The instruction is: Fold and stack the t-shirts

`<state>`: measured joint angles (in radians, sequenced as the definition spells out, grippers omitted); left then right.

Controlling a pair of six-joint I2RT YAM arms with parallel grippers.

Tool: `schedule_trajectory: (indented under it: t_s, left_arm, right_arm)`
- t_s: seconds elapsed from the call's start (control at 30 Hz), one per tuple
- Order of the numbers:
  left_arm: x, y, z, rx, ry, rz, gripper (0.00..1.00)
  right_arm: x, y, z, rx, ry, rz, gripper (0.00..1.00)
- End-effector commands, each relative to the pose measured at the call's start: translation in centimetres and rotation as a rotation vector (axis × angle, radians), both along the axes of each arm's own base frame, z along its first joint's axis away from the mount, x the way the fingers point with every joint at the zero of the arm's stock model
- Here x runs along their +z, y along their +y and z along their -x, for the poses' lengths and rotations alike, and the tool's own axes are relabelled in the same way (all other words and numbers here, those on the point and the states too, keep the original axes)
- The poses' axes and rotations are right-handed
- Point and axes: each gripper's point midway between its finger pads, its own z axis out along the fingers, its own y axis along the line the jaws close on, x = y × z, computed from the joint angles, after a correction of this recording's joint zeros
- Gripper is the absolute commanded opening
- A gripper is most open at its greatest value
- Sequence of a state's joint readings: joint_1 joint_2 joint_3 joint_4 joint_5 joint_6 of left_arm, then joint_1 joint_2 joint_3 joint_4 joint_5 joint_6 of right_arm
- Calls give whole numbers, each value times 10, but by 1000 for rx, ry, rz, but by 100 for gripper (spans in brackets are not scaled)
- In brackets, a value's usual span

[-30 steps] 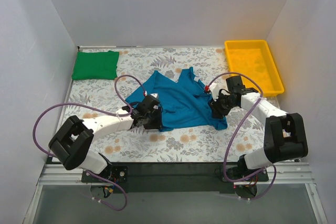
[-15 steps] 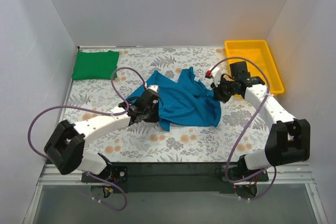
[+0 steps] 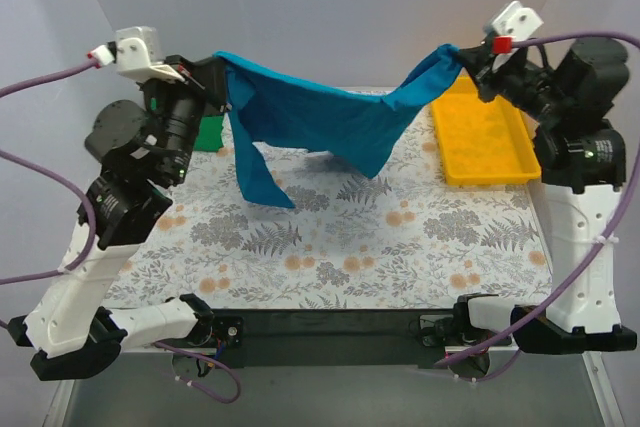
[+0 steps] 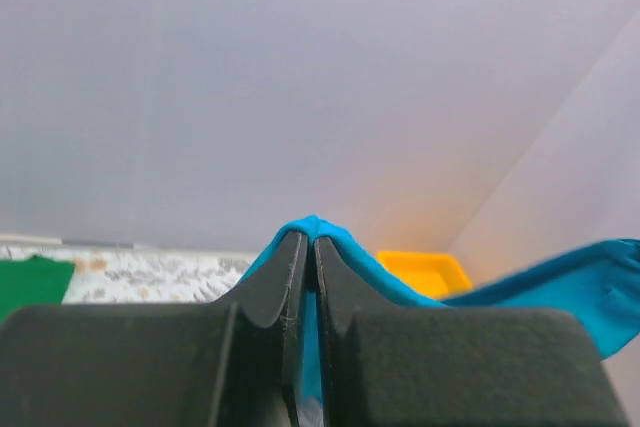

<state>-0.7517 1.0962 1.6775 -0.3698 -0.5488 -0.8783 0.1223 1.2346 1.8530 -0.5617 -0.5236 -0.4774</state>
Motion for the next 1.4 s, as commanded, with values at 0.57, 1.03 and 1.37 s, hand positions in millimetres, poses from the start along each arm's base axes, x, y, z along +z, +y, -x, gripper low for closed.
schedule_trajectory:
  t_s: [0.57, 1.03, 1.37]
  left_arm:
    - [23, 0, -39, 124, -171, -139, 0]
    - [134, 6, -80, 62, -398, 41, 0]
    - [-66, 21, -34, -15, -3, -67, 0]
  right_arm:
    - [68, -30, -46, 10, 38, -379, 1]
    - [168, -55, -36, -84, -320, -397, 1]
    - [-44, -27, -19, 48, 132, -175, 1]
